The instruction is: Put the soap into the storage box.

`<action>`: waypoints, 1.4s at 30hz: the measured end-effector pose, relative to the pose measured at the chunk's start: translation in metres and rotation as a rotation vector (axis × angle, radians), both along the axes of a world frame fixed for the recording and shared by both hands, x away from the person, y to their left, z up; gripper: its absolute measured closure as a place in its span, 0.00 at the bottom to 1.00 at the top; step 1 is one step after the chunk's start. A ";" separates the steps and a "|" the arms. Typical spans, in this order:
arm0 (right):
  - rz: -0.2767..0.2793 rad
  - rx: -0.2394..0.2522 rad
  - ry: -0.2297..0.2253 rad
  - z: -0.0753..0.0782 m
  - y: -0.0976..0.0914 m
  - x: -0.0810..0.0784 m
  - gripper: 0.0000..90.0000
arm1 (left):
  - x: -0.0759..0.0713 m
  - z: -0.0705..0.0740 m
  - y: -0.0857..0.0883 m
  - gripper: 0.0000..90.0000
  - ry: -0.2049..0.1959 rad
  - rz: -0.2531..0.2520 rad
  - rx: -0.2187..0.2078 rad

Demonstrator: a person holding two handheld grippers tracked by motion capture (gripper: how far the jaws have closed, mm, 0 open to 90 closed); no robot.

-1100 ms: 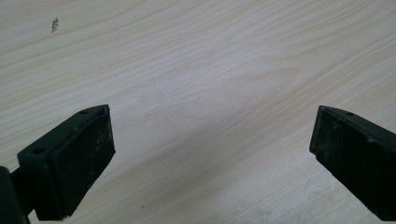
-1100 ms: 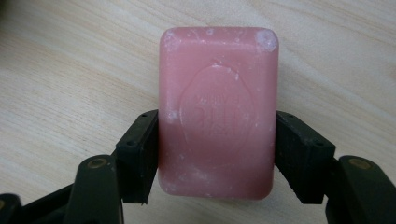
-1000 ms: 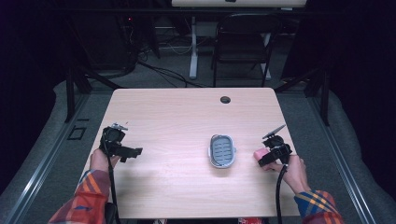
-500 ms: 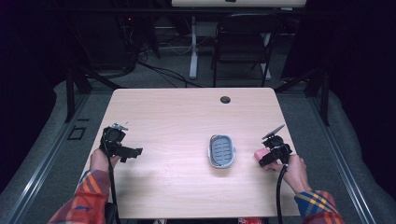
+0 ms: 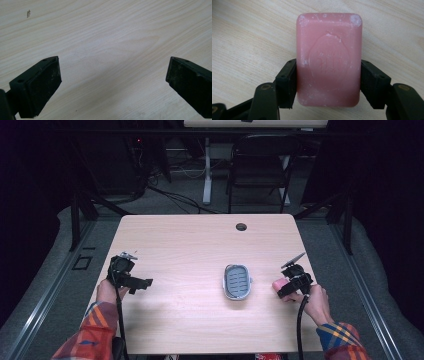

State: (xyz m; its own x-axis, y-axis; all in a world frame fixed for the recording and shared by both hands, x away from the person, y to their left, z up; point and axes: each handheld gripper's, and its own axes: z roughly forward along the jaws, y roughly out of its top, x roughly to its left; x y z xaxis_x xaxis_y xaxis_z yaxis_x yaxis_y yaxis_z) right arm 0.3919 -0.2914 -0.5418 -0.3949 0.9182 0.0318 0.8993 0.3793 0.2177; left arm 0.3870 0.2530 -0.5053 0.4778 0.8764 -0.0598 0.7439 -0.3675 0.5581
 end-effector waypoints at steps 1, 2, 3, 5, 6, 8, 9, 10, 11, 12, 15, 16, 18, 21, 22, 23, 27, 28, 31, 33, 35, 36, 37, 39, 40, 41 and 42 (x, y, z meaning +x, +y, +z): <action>-0.002 0.004 -0.002 0.000 0.000 0.000 0.41 | 0.000 0.000 0.000 0.00 0.000 0.000 0.000; 0.000 0.007 0.000 0.001 -0.001 0.000 0.41 | 0.000 0.000 0.000 0.00 0.000 0.000 0.001; 0.000 0.007 0.000 0.001 -0.001 0.000 0.41 | 0.000 0.000 0.000 0.00 0.000 0.000 0.001; -0.004 0.016 -0.007 0.004 -0.002 -0.001 0.41 | 0.000 0.000 0.000 0.00 -0.003 -0.002 0.002; -0.004 0.016 -0.007 0.004 -0.002 -0.001 0.41 | 0.000 0.000 0.000 0.00 -0.004 -0.002 0.003; -0.013 0.033 -0.029 0.004 -0.001 -0.002 0.41 | 0.000 0.000 0.000 0.00 0.000 -0.001 0.003; 0.000 0.028 -0.021 0.007 -0.001 -0.002 0.41 | 0.000 0.000 0.000 0.00 0.002 -0.002 0.004; 0.000 0.028 -0.021 0.007 -0.001 -0.002 0.41 | 0.000 0.000 0.000 0.00 0.002 -0.002 0.004; 0.007 0.023 -0.016 0.008 -0.001 -0.001 0.41 | 0.000 0.000 0.000 0.00 0.001 -0.001 0.004; 0.006 0.022 -0.019 0.009 -0.001 -0.002 0.41 | 0.000 0.000 0.000 0.00 -0.001 -0.001 0.004; 0.016 0.021 -0.024 0.011 0.000 -0.002 0.41 | 0.000 0.000 0.000 0.00 -0.004 -0.001 0.005; 0.014 0.021 -0.028 0.012 0.000 -0.003 0.41 | 0.000 0.000 0.000 0.00 -0.004 -0.001 0.005; 0.024 0.023 -0.023 0.015 -0.001 -0.003 0.41 | 0.000 0.000 0.000 0.00 -0.001 0.000 0.006; 0.025 0.027 -0.027 0.016 -0.001 -0.003 0.41 | 0.000 0.000 0.000 0.00 0.001 -0.002 0.005; 0.024 0.027 -0.029 0.017 -0.001 -0.003 0.41 | 0.000 0.000 0.000 0.00 0.000 -0.002 0.005; 0.026 0.029 -0.030 0.017 -0.001 -0.003 0.41 | 0.000 0.000 0.000 0.00 0.000 -0.003 0.005; 0.019 0.036 -0.047 0.018 0.001 -0.004 0.41 | 0.000 0.000 0.000 0.00 0.002 -0.004 0.004; 0.018 0.040 -0.048 0.018 0.002 -0.004 0.41 | 0.000 0.000 0.000 0.00 0.004 -0.007 0.005; 0.020 0.052 -0.065 0.019 0.002 -0.005 0.41 | 0.000 0.000 -0.001 0.00 0.000 -0.011 0.006; 0.050 0.019 -0.040 0.023 0.002 -0.004 0.41 | 0.000 0.000 -0.001 0.00 0.001 -0.009 0.007; 0.060 0.013 -0.041 0.025 0.003 -0.004 0.41 | 0.001 0.000 -0.002 0.00 0.000 -0.013 0.009; 0.067 0.005 -0.036 0.026 0.004 -0.005 0.41 | 0.001 0.000 -0.002 0.00 0.000 -0.015 0.011; 0.071 0.006 -0.036 0.026 0.004 -0.005 0.41 | 0.001 0.000 -0.002 0.00 0.003 -0.014 0.010; 0.065 0.007 -0.046 0.026 0.006 -0.006 0.41 | 0.001 0.000 -0.003 0.00 0.004 -0.013 0.010; 0.086 -0.006 -0.033 0.027 0.006 -0.005 0.41 | 0.001 -0.001 -0.003 0.00 0.002 -0.014 0.010; 0.083 -0.011 -0.037 0.027 0.007 -0.005 0.41 | 0.001 -0.001 -0.003 0.00 0.002 -0.016 0.012; 0.092 -0.008 -0.030 0.027 0.008 -0.005 0.41 | 0.001 -0.001 -0.003 0.00 0.002 -0.016 0.011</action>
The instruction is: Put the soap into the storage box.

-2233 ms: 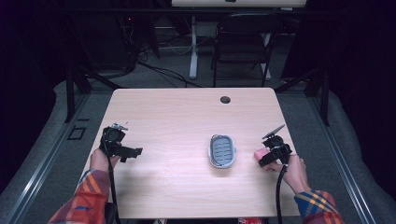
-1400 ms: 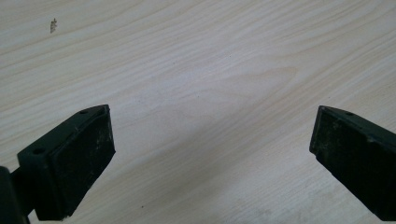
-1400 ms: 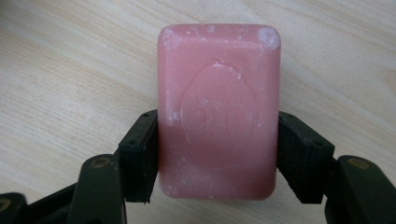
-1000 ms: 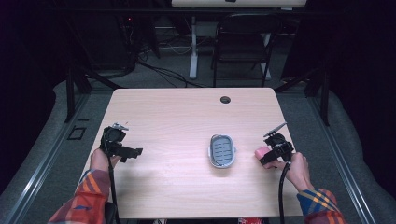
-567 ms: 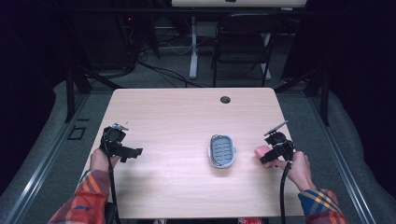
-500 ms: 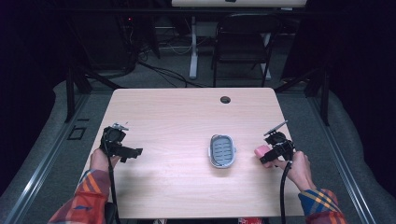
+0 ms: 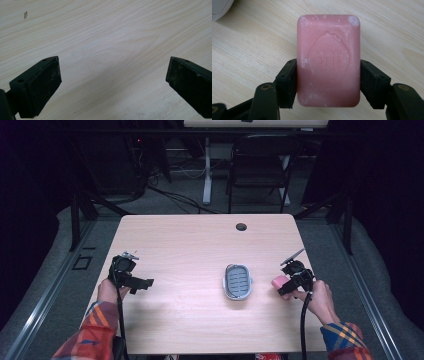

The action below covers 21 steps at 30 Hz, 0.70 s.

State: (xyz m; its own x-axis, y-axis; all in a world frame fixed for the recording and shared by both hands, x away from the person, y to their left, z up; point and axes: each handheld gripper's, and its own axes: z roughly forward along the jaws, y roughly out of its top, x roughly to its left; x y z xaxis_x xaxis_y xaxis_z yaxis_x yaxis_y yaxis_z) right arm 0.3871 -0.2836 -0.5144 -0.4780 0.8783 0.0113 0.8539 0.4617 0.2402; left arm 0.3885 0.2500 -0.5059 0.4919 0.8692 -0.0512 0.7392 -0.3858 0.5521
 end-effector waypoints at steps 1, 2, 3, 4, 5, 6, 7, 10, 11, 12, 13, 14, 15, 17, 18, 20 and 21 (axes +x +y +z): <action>-0.004 -0.005 -0.007 0.000 0.001 0.000 0.41 | 0.000 0.000 0.000 0.00 0.000 0.001 -0.002; 0.009 -0.009 0.001 0.001 0.002 0.000 0.41 | 0.000 0.000 0.000 0.00 0.000 0.001 -0.002; 0.003 -0.002 -0.009 0.001 0.004 0.000 0.41 | 0.000 0.000 0.000 0.00 0.001 0.001 -0.002; 0.016 -0.008 -0.001 0.002 0.005 0.001 0.41 | 0.000 0.000 0.000 0.00 0.001 0.000 -0.002; -0.002 0.019 -0.017 0.000 0.007 0.000 0.41 | 0.000 0.000 0.000 0.00 0.001 0.001 -0.003; 0.002 0.014 -0.015 0.000 0.008 0.000 0.41 | 0.000 0.000 0.000 0.00 0.001 0.000 -0.003; 0.005 0.010 -0.013 0.000 0.009 0.001 0.41 | 0.000 0.000 0.000 0.00 0.001 0.000 -0.002; 0.014 0.009 -0.008 0.001 0.009 0.002 0.41 | 0.000 0.000 0.000 0.00 0.002 -0.001 0.000; 0.011 0.008 -0.011 0.001 0.010 0.002 0.41 | 0.000 0.000 0.000 0.00 0.002 -0.001 0.000; 0.023 -0.002 -0.005 0.003 0.009 0.003 0.41 | 0.000 0.000 0.000 0.00 0.001 0.000 -0.002; 0.028 -0.006 -0.003 0.004 0.009 0.004 0.41 | 0.000 0.000 0.000 0.00 0.001 -0.001 -0.002; 0.032 -0.005 0.001 0.005 0.010 0.004 0.41 | 0.000 0.000 0.000 0.00 0.002 -0.002 -0.001; 0.034 -0.004 0.000 0.005 0.010 0.004 0.41 | 0.000 0.000 0.000 0.00 0.001 -0.004 0.001; 0.027 0.007 -0.011 0.006 0.012 0.004 0.41 | 0.000 0.000 0.000 0.00 0.001 -0.004 0.001; 0.019 0.012 -0.022 0.006 0.013 0.004 0.41 | 0.000 0.000 -0.001 0.00 0.000 -0.005 0.001; 0.042 0.004 -0.006 0.009 0.013 0.006 0.41 | 0.000 0.000 -0.001 0.00 0.001 -0.006 0.000; 0.023 0.017 -0.021 0.008 0.015 0.005 0.41 | 0.000 0.000 -0.001 0.00 0.001 -0.006 0.000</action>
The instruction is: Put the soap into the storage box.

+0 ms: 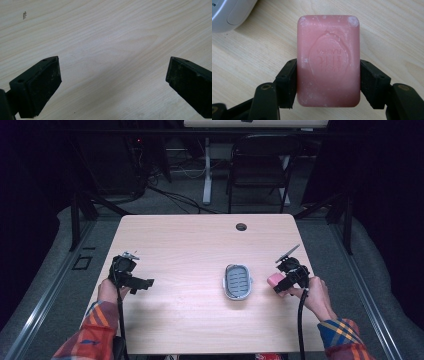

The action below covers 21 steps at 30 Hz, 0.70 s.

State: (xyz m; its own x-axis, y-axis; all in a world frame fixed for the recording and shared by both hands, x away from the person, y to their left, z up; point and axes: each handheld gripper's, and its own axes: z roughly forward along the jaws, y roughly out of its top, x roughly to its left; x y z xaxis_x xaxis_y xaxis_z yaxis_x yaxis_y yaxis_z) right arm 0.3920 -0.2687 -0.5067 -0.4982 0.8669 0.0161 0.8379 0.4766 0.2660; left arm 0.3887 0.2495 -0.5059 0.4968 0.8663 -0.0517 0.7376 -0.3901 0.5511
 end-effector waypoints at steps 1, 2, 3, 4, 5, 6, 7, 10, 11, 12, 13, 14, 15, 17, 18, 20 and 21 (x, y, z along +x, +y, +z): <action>0.013 -0.011 0.007 0.002 0.000 0.001 0.41 | 0.000 0.000 0.000 0.00 0.001 0.001 0.000; 0.004 0.014 -0.001 0.001 0.001 0.001 0.41 | 0.000 0.000 0.000 0.00 0.001 0.001 -0.001; 0.018 -0.009 0.011 0.003 0.001 0.002 0.41 | 0.000 0.000 0.000 0.00 0.002 0.000 -0.001; 0.021 -0.012 0.009 0.003 0.001 0.003 0.41 | 0.000 0.000 0.000 0.00 0.002 0.000 -0.002; 0.017 -0.002 0.009 0.003 0.001 0.003 0.41 | 0.000 0.000 0.000 0.00 0.001 0.000 -0.002; 0.016 -0.001 0.006 0.003 0.002 0.004 0.41 | 0.000 0.000 0.000 0.00 0.001 0.000 -0.002; 0.015 -0.008 0.001 0.004 0.002 0.004 0.41 | 0.000 0.000 0.000 0.00 0.002 -0.001 -0.002; 0.027 -0.012 0.009 0.006 0.003 0.006 0.41 | 0.000 0.000 0.000 0.00 0.002 0.000 -0.003; 0.010 0.001 -0.008 0.005 0.004 0.005 0.41 | 0.000 0.000 0.000 0.00 0.001 0.000 -0.003; 0.009 0.004 -0.012 0.006 0.004 0.005 0.41 | 0.000 0.000 -0.001 0.00 0.002 0.000 -0.002; 0.011 0.002 -0.010 0.007 0.004 0.005 0.41 | 0.000 0.000 -0.001 0.00 0.002 0.000 -0.002; 0.033 -0.013 0.007 0.009 0.004 0.007 0.41 | 0.000 0.000 -0.001 0.00 0.002 0.000 -0.001; 0.028 -0.009 -0.001 0.010 0.005 0.007 0.41 | 0.000 0.000 -0.001 0.00 0.001 0.000 -0.001; 0.028 -0.004 -0.003 0.011 0.006 0.007 0.41 | 0.000 0.000 -0.001 0.00 0.000 0.001 -0.001; 0.033 -0.004 0.000 0.012 0.006 0.007 0.41 | 0.000 0.000 -0.001 0.00 0.001 0.002 0.000; 0.020 0.006 -0.022 0.012 0.008 0.006 0.41 | 0.001 0.000 -0.001 0.00 0.000 -0.008 0.008; 0.025 0.003 -0.022 0.012 0.008 0.007 0.41 | 0.001 0.000 -0.001 0.00 0.000 -0.008 0.007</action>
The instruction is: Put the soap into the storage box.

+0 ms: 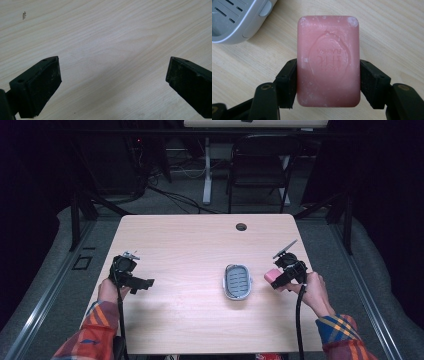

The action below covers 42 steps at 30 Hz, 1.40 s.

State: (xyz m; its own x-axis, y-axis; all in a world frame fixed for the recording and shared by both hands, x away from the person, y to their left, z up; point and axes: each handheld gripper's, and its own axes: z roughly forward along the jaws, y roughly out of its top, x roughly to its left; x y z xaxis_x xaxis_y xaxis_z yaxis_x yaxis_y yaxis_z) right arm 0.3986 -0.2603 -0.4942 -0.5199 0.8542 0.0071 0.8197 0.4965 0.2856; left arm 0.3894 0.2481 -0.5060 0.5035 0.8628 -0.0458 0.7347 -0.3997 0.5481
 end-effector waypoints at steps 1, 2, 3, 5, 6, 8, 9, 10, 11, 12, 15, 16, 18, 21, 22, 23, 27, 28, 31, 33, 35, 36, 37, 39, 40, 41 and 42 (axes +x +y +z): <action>0.009 -0.004 0.009 0.001 0.000 0.001 0.41 | 0.000 0.000 0.000 0.00 -0.001 -0.001 0.000; -0.004 0.017 0.000 -0.001 0.001 0.000 0.41 | 0.000 0.000 0.000 0.00 -0.001 -0.002 0.001; 0.012 -0.008 0.014 0.001 0.001 0.001 0.41 | 0.000 0.000 0.000 0.00 -0.001 -0.004 0.003; 0.012 -0.004 0.013 0.001 0.002 0.002 0.41 | 0.000 0.000 0.000 0.00 -0.001 -0.004 0.004; 0.012 -0.004 0.013 0.001 0.002 0.002 0.41 | 0.000 0.000 0.000 0.00 -0.002 -0.005 0.004; 0.003 0.001 0.004 0.001 0.003 0.002 0.41 | 0.000 0.000 0.000 0.00 -0.003 -0.006 0.004; 0.012 -0.004 0.011 0.002 0.004 0.003 0.41 | 0.000 0.001 -0.001 0.00 -0.002 -0.007 0.005; 0.014 -0.006 0.012 0.003 0.004 0.003 0.41 | 0.000 0.000 -0.001 0.00 -0.003 -0.006 0.006; 0.018 -0.006 0.013 0.003 0.004 0.004 0.41 | 0.000 0.001 -0.001 0.00 -0.003 -0.007 0.007; 0.019 -0.007 0.011 0.003 0.005 0.004 0.41 | 0.000 0.001 -0.001 0.00 -0.003 -0.008 0.007; 0.025 -0.012 0.013 0.005 0.007 0.005 0.41 | 0.000 0.001 -0.001 0.00 -0.002 -0.010 0.007; 0.015 -0.010 0.005 0.004 0.008 0.005 0.41 | 0.000 0.001 -0.001 0.00 -0.002 -0.009 0.006; 0.028 -0.010 0.012 0.006 0.009 0.006 0.41 | 0.000 0.001 -0.001 0.00 -0.003 -0.010 0.003; 0.034 -0.017 0.015 0.009 0.009 0.007 0.41 | 0.000 0.000 -0.001 0.00 -0.002 -0.011 0.002; 0.028 -0.009 0.006 0.009 0.010 0.007 0.41 | 0.000 0.000 -0.001 0.00 -0.002 -0.013 0.003; 0.037 -0.025 0.014 0.010 0.010 0.008 0.41 | 0.000 0.000 -0.001 0.00 0.000 -0.012 0.003; 0.031 -0.014 -0.002 0.014 0.012 0.008 0.41 | 0.001 0.000 -0.002 0.00 -0.002 -0.017 0.006; 0.031 -0.014 -0.002 0.014 0.012 0.008 0.41 | 0.001 0.000 -0.003 0.00 -0.001 -0.016 0.006; 0.028 -0.019 -0.013 0.017 0.014 0.008 0.41 | 0.001 0.000 -0.003 0.00 0.001 -0.018 0.008; 0.039 -0.019 -0.011 0.020 0.015 0.009 0.41 | 0.001 0.000 -0.004 0.00 0.002 -0.021 0.009; 0.041 -0.022 -0.015 0.022 0.016 0.009 0.41 | 0.002 0.000 -0.004 0.00 0.003 -0.022 0.010; 0.046 -0.026 -0.016 0.023 0.017 0.009 0.41 | 0.002 0.000 -0.004 0.00 0.002 -0.023 0.010; 0.045 -0.029 -0.016 0.025 0.017 0.010 0.41 | 0.002 0.000 -0.004 0.00 0.002 -0.023 0.010; 0.051 -0.027 -0.014 0.027 0.019 0.010 0.41 | 0.002 -0.001 -0.004 0.00 0.001 -0.021 0.009; 0.044 -0.021 -0.021 0.027 0.020 0.010 0.41 | 0.002 -0.001 -0.004 0.00 0.002 -0.021 0.009; 0.047 -0.022 -0.025 0.028 0.021 0.010 0.41 | 0.002 0.000 -0.004 0.00 0.003 -0.022 0.011; 0.053 -0.031 -0.020 0.029 0.021 0.010 0.41 | 0.002 0.000 -0.004 0.00 0.002 -0.020 0.010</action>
